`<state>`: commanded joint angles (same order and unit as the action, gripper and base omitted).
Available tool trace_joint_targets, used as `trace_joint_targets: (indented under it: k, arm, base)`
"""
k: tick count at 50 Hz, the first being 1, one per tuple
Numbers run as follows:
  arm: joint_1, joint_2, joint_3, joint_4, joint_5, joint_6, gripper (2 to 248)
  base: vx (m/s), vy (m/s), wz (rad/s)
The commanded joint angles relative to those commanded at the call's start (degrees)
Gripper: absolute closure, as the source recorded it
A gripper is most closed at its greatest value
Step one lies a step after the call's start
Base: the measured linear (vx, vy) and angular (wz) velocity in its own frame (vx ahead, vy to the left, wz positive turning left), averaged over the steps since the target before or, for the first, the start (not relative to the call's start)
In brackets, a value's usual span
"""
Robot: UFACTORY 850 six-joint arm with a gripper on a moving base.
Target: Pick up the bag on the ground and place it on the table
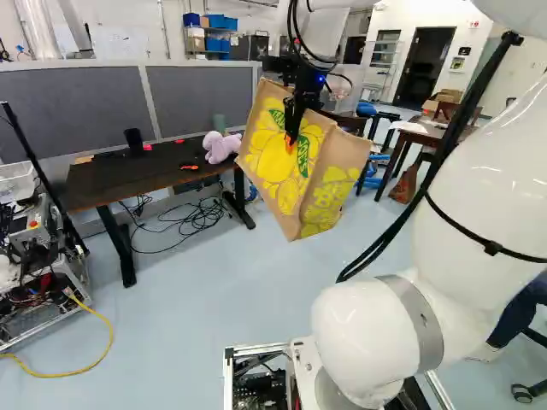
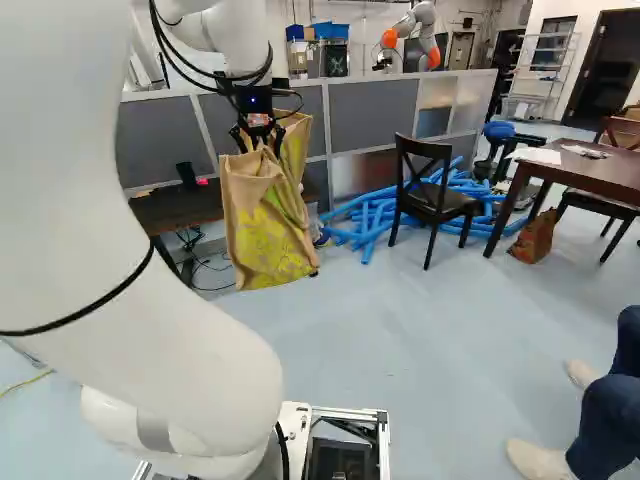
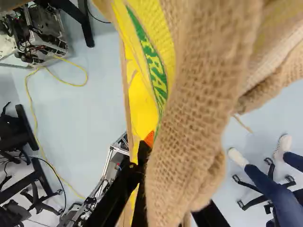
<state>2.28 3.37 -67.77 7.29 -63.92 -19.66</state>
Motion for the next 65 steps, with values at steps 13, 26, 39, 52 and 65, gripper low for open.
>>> trace_joint_targets:
  k: [13,26,39,52,65]
  arm:
    - [0.0,0.0,0.0,0.0,0.0,0.0,228]
    - [0.0,0.0,0.0,0.0,0.0,0.0,228]
    - [0.0,0.0,0.0,0.0,0.0,0.0,228]
    - [0.0,0.0,0.0,0.0,0.0,0.0,228]
    - [0.0,0.0,0.0,0.0,0.0,0.0,228]
  base:
    - [-0.01,-0.004,-0.03]
    - [0.001,0.015,0.072]
    - [0.0,0.027,0.132]
    - [0.0,0.042,0.198]
    - [0.01,0.063,0.306]
